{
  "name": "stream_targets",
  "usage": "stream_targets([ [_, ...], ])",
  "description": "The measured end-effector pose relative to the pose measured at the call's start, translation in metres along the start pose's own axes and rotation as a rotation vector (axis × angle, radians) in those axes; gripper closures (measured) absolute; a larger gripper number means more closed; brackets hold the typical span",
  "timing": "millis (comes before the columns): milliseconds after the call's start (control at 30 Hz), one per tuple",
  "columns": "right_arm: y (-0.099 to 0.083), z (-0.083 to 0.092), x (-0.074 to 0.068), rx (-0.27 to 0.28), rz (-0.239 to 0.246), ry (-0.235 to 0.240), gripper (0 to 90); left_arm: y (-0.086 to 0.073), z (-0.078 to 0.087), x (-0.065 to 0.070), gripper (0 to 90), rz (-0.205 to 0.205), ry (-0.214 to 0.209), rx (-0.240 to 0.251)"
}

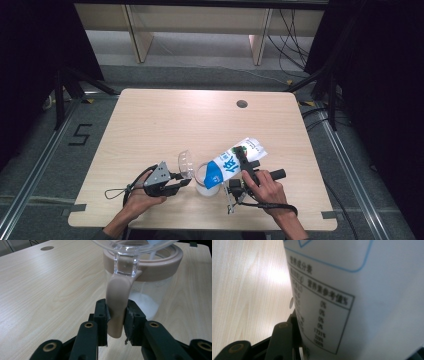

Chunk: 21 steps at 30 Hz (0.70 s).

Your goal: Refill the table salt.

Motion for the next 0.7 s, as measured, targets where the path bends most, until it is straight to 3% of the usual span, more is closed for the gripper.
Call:
stream_targets([
  [133,-0.0009,0.0012,-0.0042,-0.017,-0.052,0.004,54.8,0.0000,0.0000,0.0000,73.4,0.000,0.000,0.000],
  [433,-0.0013,0.0015,-0.0025,-0.021,-0.035,0.011,55.1,0.0000,0.0000,0.0000,73.3,0.000,0.000,0.000],
  [467,-0.0005,0.0008,0.0001,-0.007,-0.001,0.008,55.1,0.0000,0.0000,0.0000,73.3,0.001,0.000,0.000],
  [700,-0.0008,0.0009,-0.0001,-0.008,-0.006,0.008,55.6,0.0000,0.0000,0.0000,73.3,0.002,0.000,0.001],
])
Point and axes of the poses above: each handheld gripper's, and its own axes: z roughly backward along the jaws, y roughly out of its top, x roughly to its right, the point moved 4 cm from there along -z, roughly forward along the jaws, and after that the axes turned 4 degrees about -z, right-handed, at the moved point
